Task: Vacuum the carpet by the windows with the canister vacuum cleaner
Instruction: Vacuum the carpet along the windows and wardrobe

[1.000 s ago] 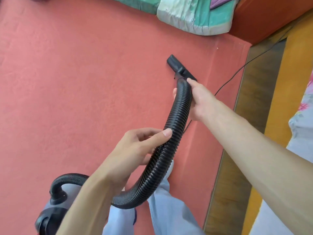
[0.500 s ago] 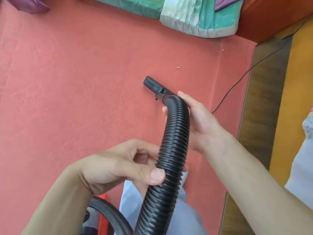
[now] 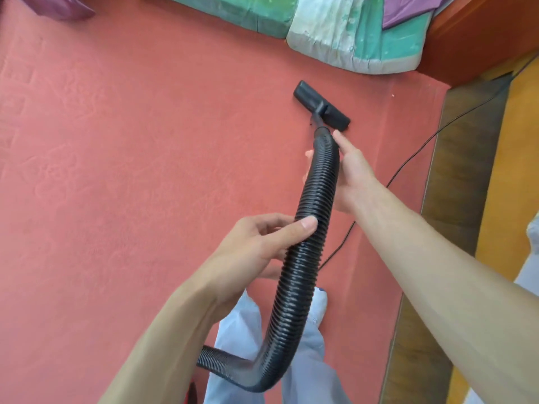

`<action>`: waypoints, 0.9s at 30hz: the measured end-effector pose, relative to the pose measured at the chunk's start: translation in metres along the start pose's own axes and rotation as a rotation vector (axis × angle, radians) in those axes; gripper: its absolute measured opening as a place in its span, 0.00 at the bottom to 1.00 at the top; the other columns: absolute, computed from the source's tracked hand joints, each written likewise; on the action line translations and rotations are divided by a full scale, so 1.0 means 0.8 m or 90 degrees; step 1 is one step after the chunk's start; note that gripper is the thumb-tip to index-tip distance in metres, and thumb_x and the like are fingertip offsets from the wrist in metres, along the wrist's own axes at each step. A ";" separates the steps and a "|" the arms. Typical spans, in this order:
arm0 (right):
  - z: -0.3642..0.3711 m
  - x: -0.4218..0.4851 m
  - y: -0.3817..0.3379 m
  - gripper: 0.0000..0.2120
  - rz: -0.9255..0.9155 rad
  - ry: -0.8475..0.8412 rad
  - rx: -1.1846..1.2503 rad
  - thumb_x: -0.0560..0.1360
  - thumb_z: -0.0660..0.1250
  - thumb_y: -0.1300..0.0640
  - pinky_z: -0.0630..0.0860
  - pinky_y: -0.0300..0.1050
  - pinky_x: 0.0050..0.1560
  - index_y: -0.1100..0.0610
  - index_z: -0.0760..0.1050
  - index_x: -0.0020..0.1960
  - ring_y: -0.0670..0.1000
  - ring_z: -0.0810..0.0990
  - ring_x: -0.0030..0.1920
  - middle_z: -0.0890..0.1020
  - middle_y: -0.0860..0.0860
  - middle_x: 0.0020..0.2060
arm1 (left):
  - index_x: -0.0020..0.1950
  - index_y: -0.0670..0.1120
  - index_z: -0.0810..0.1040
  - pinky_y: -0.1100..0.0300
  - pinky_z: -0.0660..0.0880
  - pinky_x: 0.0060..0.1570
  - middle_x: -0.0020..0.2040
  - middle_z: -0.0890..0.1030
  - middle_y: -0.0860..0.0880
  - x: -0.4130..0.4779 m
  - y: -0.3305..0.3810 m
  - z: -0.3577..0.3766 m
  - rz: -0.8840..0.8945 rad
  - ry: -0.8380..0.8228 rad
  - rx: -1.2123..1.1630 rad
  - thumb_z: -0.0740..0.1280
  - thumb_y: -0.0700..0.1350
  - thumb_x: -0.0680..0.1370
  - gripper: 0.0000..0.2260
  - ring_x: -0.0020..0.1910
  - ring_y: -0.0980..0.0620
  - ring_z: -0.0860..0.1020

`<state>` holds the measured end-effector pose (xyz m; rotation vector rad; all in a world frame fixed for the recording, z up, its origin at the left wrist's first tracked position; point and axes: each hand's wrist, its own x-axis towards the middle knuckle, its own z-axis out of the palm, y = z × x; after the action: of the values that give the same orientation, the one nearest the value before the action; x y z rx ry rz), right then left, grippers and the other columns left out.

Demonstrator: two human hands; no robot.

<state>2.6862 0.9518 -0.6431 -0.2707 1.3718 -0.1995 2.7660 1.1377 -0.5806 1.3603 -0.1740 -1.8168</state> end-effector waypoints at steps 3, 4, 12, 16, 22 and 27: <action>-0.016 -0.023 -0.004 0.24 0.034 -0.101 0.164 0.74 0.68 0.44 0.75 0.43 0.32 0.58 0.74 0.62 0.49 0.75 0.30 0.79 0.49 0.37 | 0.47 0.46 0.84 0.50 0.79 0.46 0.40 0.83 0.49 -0.007 0.011 0.001 0.012 -0.075 -0.002 0.73 0.55 0.72 0.12 0.39 0.50 0.82; -0.020 -0.034 -0.003 0.22 0.043 -0.124 0.197 0.73 0.68 0.44 0.74 0.43 0.32 0.58 0.74 0.60 0.48 0.75 0.30 0.78 0.49 0.36 | 0.45 0.46 0.84 0.50 0.76 0.45 0.38 0.82 0.49 -0.009 0.015 -0.002 0.014 -0.102 -0.004 0.74 0.54 0.72 0.12 0.37 0.51 0.80; -0.040 -0.040 0.043 0.20 0.072 -0.151 0.277 0.73 0.70 0.46 0.74 0.41 0.42 0.56 0.71 0.59 0.47 0.77 0.37 0.80 0.50 0.39 | 0.45 0.26 0.77 0.55 0.76 0.34 0.37 0.77 0.35 -0.019 0.013 -0.052 -0.102 -0.212 -0.017 0.80 0.58 0.63 0.35 0.31 0.45 0.79; -0.035 0.018 0.044 0.16 0.049 -0.066 0.275 0.77 0.64 0.50 0.73 0.41 0.41 0.60 0.70 0.58 0.50 0.78 0.37 0.81 0.54 0.42 | 0.47 0.35 0.83 0.40 0.81 0.47 0.41 0.83 0.36 -0.005 -0.002 -0.026 -0.135 -0.028 0.035 0.74 0.56 0.73 0.22 0.37 0.41 0.81; -0.047 0.054 0.005 0.11 -0.034 0.017 0.171 0.79 0.62 0.53 0.74 0.40 0.38 0.59 0.70 0.57 0.49 0.77 0.33 0.80 0.54 0.37 | 0.51 0.38 0.81 0.55 0.80 0.40 0.43 0.83 0.41 0.021 -0.013 0.034 -0.077 0.068 0.104 0.71 0.55 0.75 0.19 0.36 0.48 0.82; -0.074 -0.017 -0.067 0.14 -0.032 -0.018 0.222 0.78 0.65 0.57 0.78 0.43 0.37 0.63 0.72 0.60 0.51 0.79 0.35 0.78 0.56 0.41 | 0.46 0.44 0.84 0.57 0.81 0.41 0.42 0.84 0.40 0.009 0.024 0.066 0.010 0.043 0.186 0.74 0.53 0.72 0.12 0.36 0.48 0.82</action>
<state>2.6262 0.9001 -0.6247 -0.0160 1.2776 -0.4688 2.7313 1.1017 -0.5535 1.6147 -0.4261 -1.7793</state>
